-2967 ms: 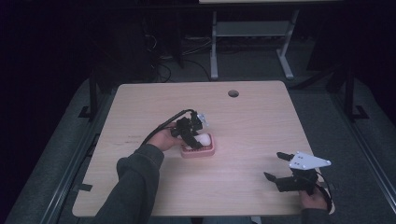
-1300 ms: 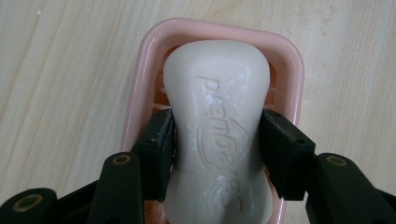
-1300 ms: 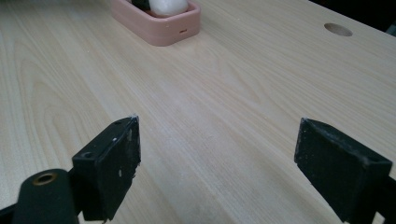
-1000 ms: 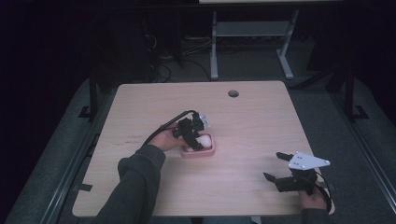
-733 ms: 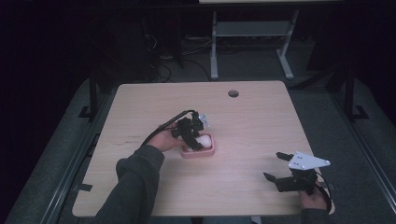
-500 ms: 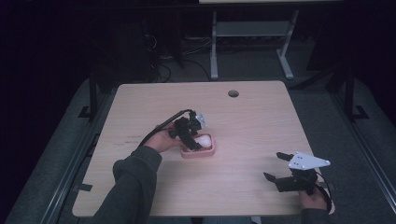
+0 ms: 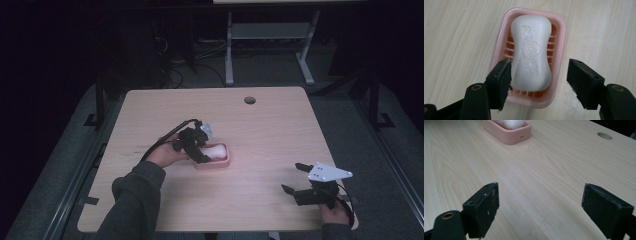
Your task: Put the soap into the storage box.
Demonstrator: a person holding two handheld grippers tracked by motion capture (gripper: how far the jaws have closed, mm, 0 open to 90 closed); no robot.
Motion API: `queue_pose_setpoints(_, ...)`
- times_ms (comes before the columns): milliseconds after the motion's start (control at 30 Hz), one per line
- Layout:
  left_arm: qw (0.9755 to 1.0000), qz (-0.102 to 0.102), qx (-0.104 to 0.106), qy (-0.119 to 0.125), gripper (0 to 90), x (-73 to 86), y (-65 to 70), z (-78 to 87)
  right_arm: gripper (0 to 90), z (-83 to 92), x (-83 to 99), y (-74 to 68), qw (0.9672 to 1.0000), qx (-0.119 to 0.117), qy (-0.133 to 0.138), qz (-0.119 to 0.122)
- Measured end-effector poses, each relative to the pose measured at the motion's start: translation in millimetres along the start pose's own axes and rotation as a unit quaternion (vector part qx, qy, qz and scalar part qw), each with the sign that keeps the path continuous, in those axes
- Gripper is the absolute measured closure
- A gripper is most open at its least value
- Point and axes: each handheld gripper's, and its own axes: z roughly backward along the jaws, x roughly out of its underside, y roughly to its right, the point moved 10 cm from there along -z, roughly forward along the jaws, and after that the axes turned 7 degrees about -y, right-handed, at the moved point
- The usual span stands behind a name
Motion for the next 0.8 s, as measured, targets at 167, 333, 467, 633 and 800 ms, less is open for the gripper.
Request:
queue_pose_setpoints(167,1.0,0.006,0.0,0.005,35.8,6.3,3.3,3.9,13.7,-0.8,-0.3,-0.6,1.0,0.0,-0.001,-0.001)
queue_pose_setpoints(333,0.9999,0.007,0.001,0.01,35.0,10.3,7.8,7.6,13.7,0.2,-0.2,0.7,1.0,0.003,0.0,-0.004)
queue_pose_setpoints(467,0.9999,0.004,-0.002,0.013,35.0,13.7,11.1,9.8,13.7,0.5,-0.3,1.4,1.0,0.004,0.001,-0.006)
queue_pose_setpoints(633,0.9999,0.006,-0.006,0.014,33.8,18.6,14.1,11.8,13.7,0.6,0.7,2.0,0.9999,0.005,-0.002,-0.009)
queue_pose_setpoints(800,0.9998,0.007,-0.004,0.019,33.5,22.7,19.3,13.9,13.7,0.7,1.3,2.5,0.9999,0.007,-0.003,-0.01)
